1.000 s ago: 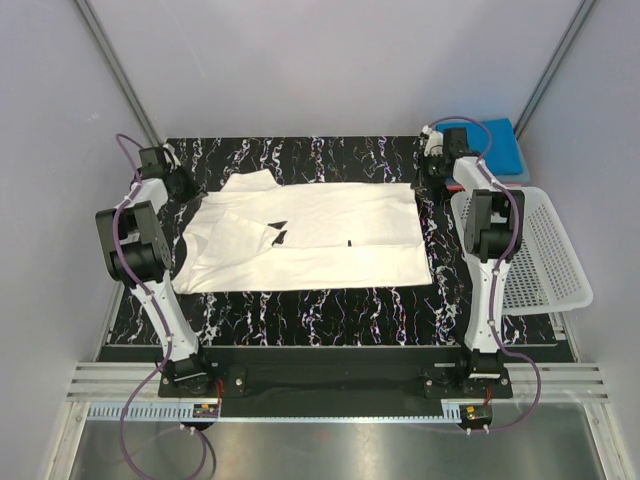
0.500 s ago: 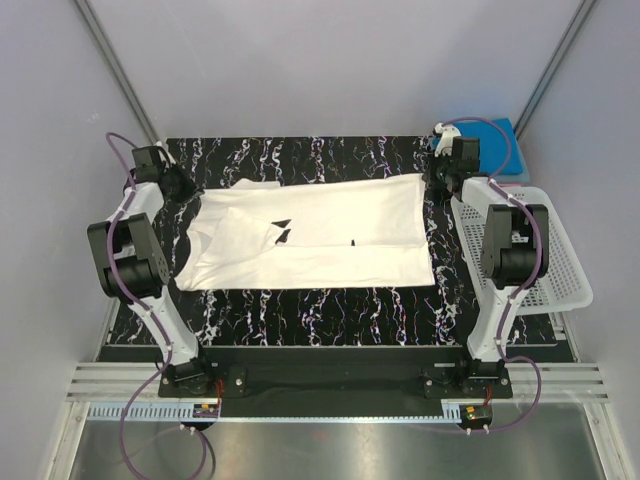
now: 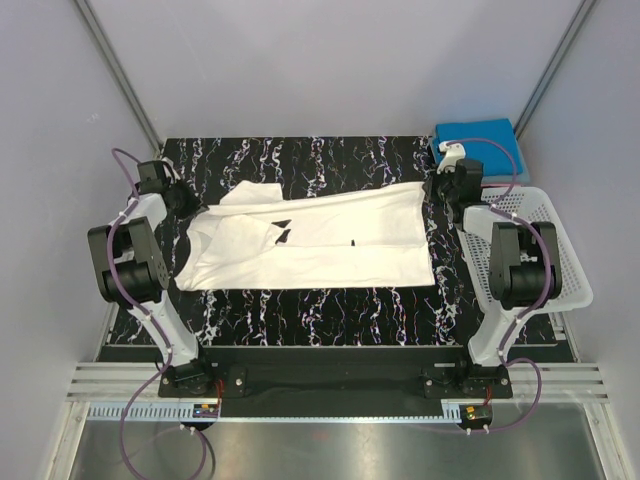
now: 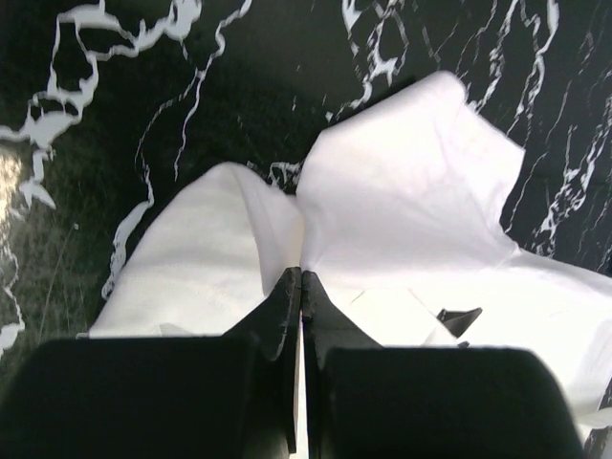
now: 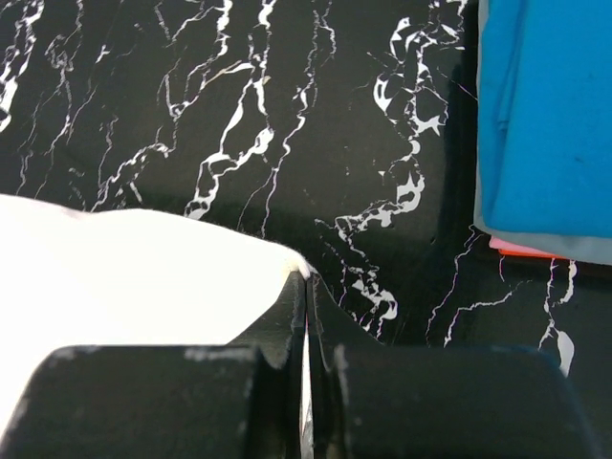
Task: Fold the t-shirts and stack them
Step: Fold the tshirt
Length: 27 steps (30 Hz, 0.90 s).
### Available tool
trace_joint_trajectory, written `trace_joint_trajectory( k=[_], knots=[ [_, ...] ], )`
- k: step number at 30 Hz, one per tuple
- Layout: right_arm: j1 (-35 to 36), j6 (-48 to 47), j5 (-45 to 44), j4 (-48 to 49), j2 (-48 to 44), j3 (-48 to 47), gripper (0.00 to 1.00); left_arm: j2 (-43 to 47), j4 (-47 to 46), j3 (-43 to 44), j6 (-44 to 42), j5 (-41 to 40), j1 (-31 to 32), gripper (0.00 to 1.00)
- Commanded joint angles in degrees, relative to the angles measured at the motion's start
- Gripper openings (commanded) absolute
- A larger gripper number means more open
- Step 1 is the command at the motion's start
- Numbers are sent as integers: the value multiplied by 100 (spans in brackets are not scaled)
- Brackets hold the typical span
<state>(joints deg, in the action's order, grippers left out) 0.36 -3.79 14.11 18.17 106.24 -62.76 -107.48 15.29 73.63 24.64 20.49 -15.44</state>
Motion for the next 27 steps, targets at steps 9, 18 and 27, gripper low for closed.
trace_joint_trajectory(
  k=[9, 18, 27],
  knots=[
    [210, -842, -127, 618, -1131, 887, 0, 807, -132, -419, -3, -256, -38, 0],
    [236, -764, -585, 29, -1456, 1284, 0, 1010, 132, -726, -65, -519, -29, 0],
    [245, -527, -242, -1790, -1580, 863, 2, 948, 527, -815, -47, -651, -29, 0]
  ],
)
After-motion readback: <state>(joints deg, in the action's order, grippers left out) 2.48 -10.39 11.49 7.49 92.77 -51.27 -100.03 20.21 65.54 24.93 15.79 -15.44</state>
